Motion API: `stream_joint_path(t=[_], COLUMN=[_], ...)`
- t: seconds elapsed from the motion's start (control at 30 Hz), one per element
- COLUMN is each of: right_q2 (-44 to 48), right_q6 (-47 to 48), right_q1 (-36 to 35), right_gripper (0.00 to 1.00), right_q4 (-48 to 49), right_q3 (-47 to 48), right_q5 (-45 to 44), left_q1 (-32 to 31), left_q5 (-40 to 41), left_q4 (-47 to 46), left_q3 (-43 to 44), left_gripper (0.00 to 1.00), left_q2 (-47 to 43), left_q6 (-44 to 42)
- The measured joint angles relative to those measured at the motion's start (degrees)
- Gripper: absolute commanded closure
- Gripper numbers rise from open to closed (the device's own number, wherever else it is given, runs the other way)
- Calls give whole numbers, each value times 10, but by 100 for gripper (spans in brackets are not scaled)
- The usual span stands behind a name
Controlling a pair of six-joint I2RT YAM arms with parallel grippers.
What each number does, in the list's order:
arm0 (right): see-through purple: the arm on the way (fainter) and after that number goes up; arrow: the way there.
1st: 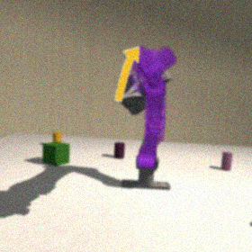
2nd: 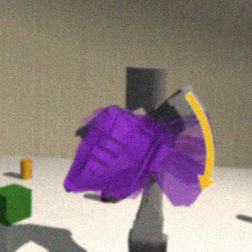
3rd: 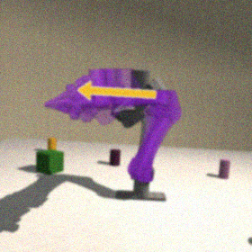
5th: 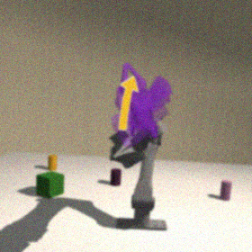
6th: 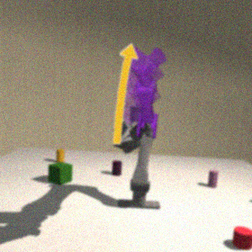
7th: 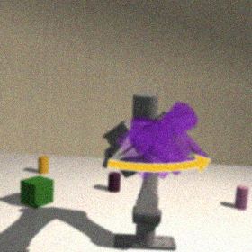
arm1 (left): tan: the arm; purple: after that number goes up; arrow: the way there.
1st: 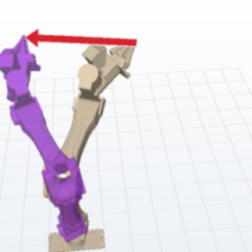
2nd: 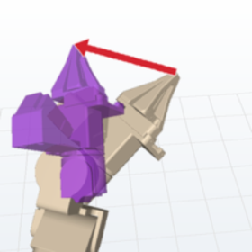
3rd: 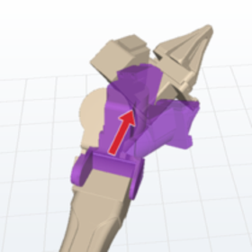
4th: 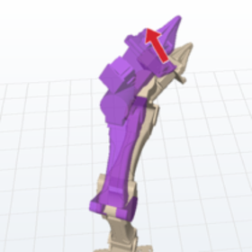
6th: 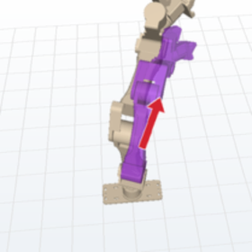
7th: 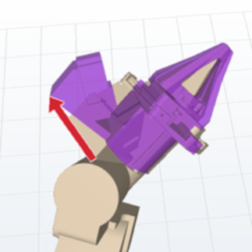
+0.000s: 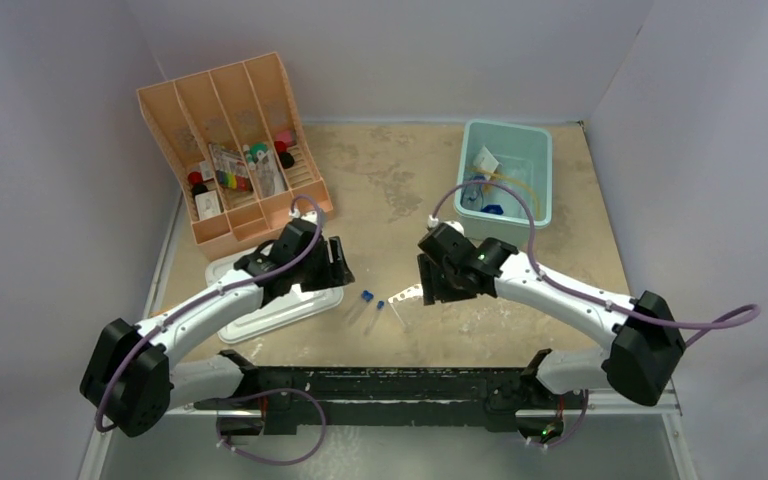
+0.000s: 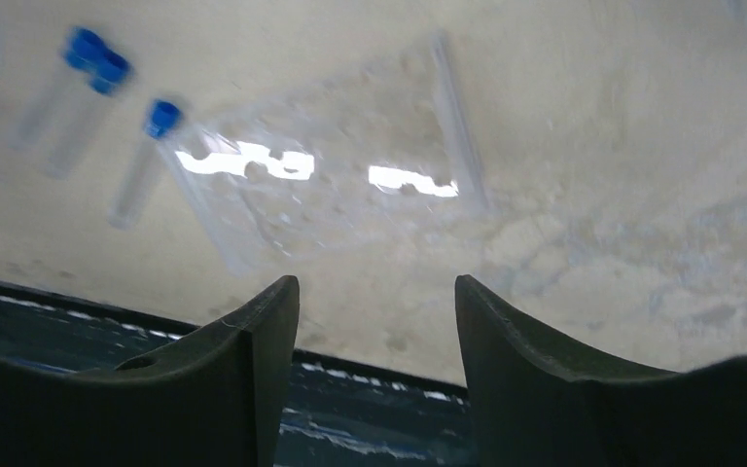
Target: Organize the chemistry lab equipment
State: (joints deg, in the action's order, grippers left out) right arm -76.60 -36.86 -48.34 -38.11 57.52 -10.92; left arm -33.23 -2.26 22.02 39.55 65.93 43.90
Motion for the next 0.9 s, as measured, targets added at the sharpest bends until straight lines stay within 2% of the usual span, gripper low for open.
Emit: stream_joint_path(t=[0.23,0.53,0.73,0.9], right_q2=[38,-74,-131,-175], right_q6=[-47,-68,-67,-34], right_q1=[0,0,11,62], right_gripper=[44,48,53,54], right_q4=[-44,57,68,103], right_q3=[-88,-94,-44,14], right_q5=[31,77,49,18], left_q1=[-25,-89,-139,-165], left_q5=[-15,-13,0,11], left_q4=[-16,-10,-12,-17], left_q3=[0,0,0,0], left_gripper=[51,58,59,59], left_q2=[27,40,50,87], left_q6=[1,0,7,18])
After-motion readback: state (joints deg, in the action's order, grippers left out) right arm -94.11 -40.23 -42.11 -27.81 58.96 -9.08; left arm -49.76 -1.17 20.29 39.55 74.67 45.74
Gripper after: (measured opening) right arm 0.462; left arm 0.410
